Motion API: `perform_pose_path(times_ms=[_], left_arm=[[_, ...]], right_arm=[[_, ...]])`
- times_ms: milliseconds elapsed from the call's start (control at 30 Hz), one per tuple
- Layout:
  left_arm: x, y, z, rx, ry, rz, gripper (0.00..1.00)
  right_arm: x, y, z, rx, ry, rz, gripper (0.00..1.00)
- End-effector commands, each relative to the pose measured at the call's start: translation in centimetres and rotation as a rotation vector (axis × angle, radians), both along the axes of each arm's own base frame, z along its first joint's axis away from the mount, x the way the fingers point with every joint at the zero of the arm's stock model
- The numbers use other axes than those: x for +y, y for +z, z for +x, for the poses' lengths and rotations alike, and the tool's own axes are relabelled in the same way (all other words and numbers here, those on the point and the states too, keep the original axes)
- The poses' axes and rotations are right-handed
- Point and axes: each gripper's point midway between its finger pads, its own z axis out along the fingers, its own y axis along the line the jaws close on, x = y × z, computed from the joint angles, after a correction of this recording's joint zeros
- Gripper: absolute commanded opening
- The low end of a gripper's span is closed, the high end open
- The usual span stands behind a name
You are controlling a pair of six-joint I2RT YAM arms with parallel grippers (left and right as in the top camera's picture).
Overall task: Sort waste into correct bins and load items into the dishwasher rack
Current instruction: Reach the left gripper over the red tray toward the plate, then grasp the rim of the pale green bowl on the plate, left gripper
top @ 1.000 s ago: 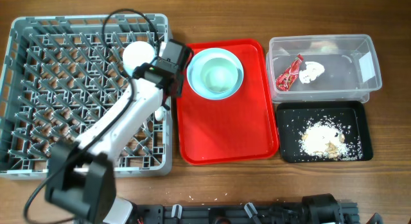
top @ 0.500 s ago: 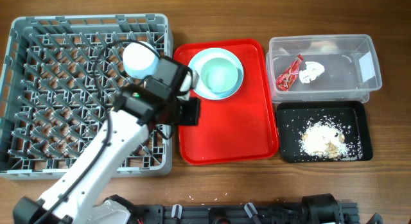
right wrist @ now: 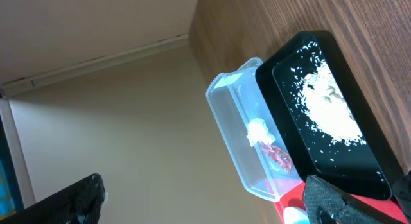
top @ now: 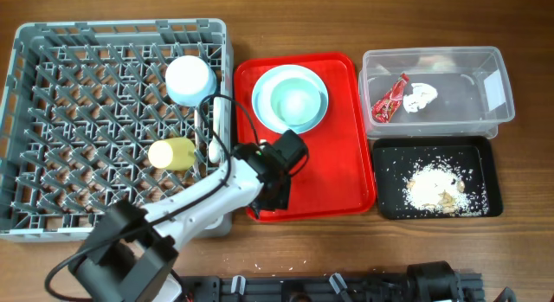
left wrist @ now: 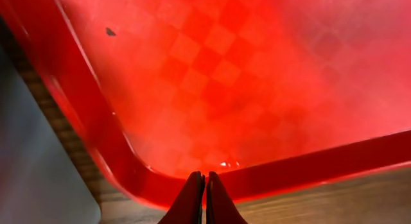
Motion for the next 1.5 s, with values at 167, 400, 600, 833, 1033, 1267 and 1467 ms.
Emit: perform_pose_path(times_ms=[167,400,600,833,1033,1267,1467], left_arm=[[1.0,-3.4,-1.0,0.011,-0.021,0.172,0.04],[3.6,-3.3,-1.4,0.008,-0.043,0.31,0.04],[3.8,-3.3,-1.6,0.013,-0.044,0.318,0.04],[3.8,-3.3,-1.5,0.013,-0.043,0.318,0.04],[4.2,-3.2,-1.4,0.001,-0.017,0.336,0.04],[5.2,-3.1,-0.8,0.008,0.049,0.35,0.04],[5.8,-3.0,-0.5,0.009,0.07,0.358,0.04]], right_arm=[[-0.2,0.0,-0.1,-0.009,-0.012,0.002,1.0],[-0.2,0.0,-0.1,-0.009,-0.012,0.002,1.0],[-0.2,0.0,-0.1,-0.009,-0.012,0.002,1.0],[-0.2,0.0,-0.1,-0.009,-0.012,0.002,1.0],[-0.2,0.0,-0.1,-0.009,-0.012,0.002,1.0],[-0.2,0.0,-0.1,-0.009,-0.012,0.002,1.0],[-0.2,0.0,-0.1,-0.009,-0.012,0.002,1.0]])
